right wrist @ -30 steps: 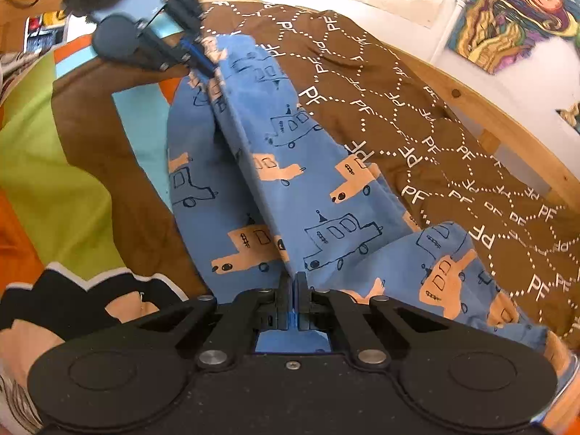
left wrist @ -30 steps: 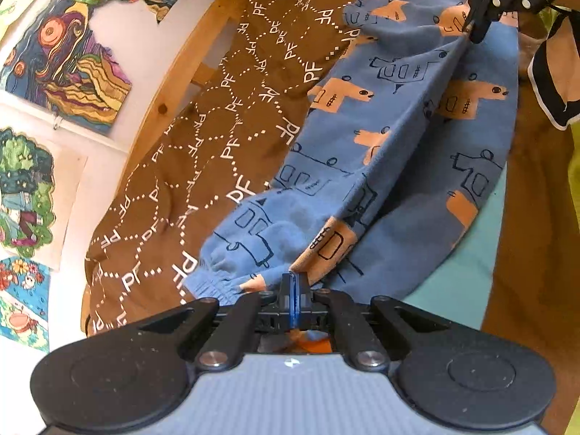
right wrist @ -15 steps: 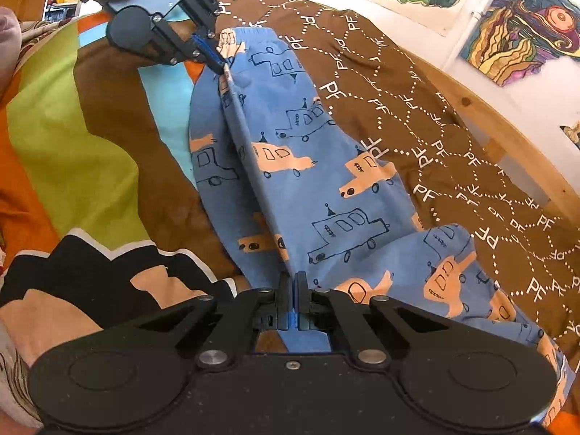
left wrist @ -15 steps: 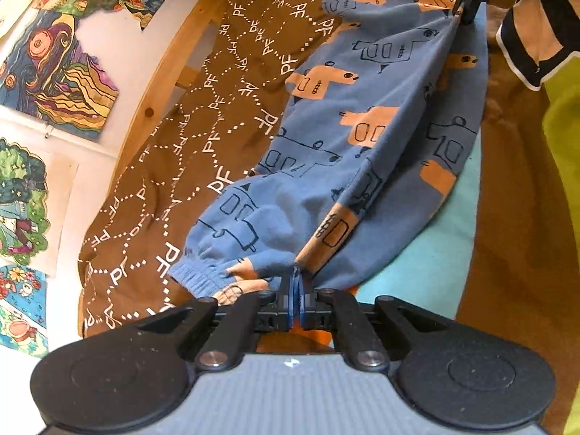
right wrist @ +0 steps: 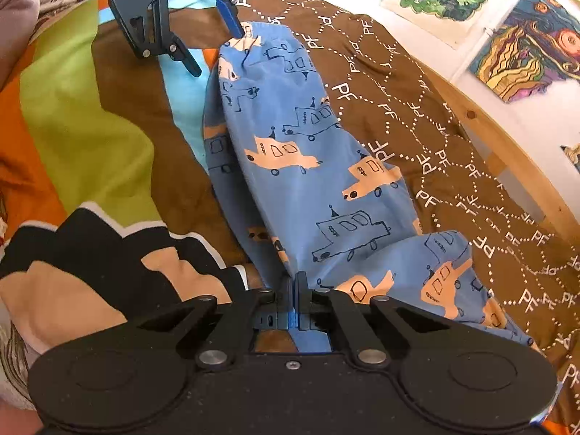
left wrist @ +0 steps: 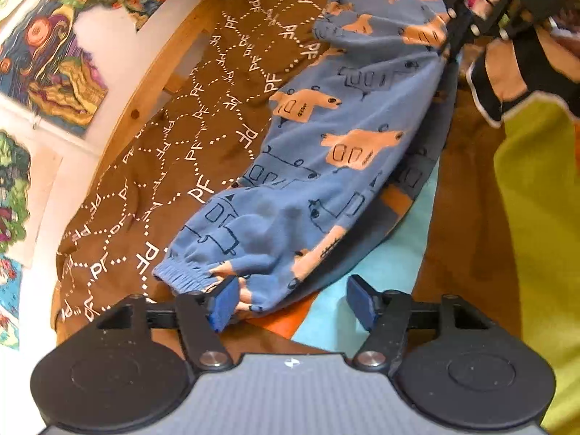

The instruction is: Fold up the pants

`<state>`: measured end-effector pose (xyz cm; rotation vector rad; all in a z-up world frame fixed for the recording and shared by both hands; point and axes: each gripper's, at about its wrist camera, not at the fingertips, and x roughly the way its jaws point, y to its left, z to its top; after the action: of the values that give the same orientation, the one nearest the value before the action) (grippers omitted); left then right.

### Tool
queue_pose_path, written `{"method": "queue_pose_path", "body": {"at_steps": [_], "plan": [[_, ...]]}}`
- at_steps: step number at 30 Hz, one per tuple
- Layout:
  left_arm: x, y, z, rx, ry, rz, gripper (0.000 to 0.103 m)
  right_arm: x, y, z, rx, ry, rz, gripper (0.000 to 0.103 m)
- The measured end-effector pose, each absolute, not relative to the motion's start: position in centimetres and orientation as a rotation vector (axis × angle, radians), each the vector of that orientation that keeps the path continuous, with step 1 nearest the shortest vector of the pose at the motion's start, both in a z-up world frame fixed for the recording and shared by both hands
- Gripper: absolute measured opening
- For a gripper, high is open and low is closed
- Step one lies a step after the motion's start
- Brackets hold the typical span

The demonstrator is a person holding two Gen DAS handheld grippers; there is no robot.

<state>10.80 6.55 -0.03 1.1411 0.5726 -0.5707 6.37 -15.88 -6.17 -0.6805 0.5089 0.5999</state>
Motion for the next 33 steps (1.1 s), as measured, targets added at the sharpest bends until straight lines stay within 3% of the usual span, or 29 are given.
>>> {"method": "queue_pose_path", "body": {"at_steps": [3,5,8,16,21,24,26,28,33], "plan": [[11.2,6.0,1.5,1.01,0.603,-0.578,0.088,6.4,-15.9,-6.1,-0.683,0.512,0.59,0.012],[11.5,5.4,3.0,0.881,0.618,-0.592,0.091,6.4,-16.7,-5.7,-0.645,0.517,0.582,0.041],[12.2,3.9,4.7,0.631,0.598,-0.57,0.099,6.1,-18.9,-4.6,-0.525,0.52,0.567,0.07],[13.0,-4.1,1.1,0.279,0.545,-0.497,0.101,5.0,-26.2,-3.6,-0.273,0.545,0.265,0.094],[10.8,-8.0,-1.2,0.37,0.503,-0.616,0.101,5.5,-32.7,-3.6,0.0,0.606,0.143,0.094],[9.3,-9.8,-1.8,0.457,0.445,-0.667,0.1,6.4,-35.3,-3.6,0.11,0.612,0.133,0.088],[8.8,-10.7,-2.1,0.478,0.438,-0.682,0.094,7.3,-36.7,-3.7,0.195,0.618,0.122,0.075],[8.6,-11.7,-2.5,0.5,0.443,-0.689,0.082,8.5,-37.9,-4.0,0.32,0.637,0.113,0.066],[8.2,-13.0,-3.4,0.55,0.46,-0.705,0.059,10.7,-39.9,-5.4,0.627,0.693,0.051,0.06]]}}
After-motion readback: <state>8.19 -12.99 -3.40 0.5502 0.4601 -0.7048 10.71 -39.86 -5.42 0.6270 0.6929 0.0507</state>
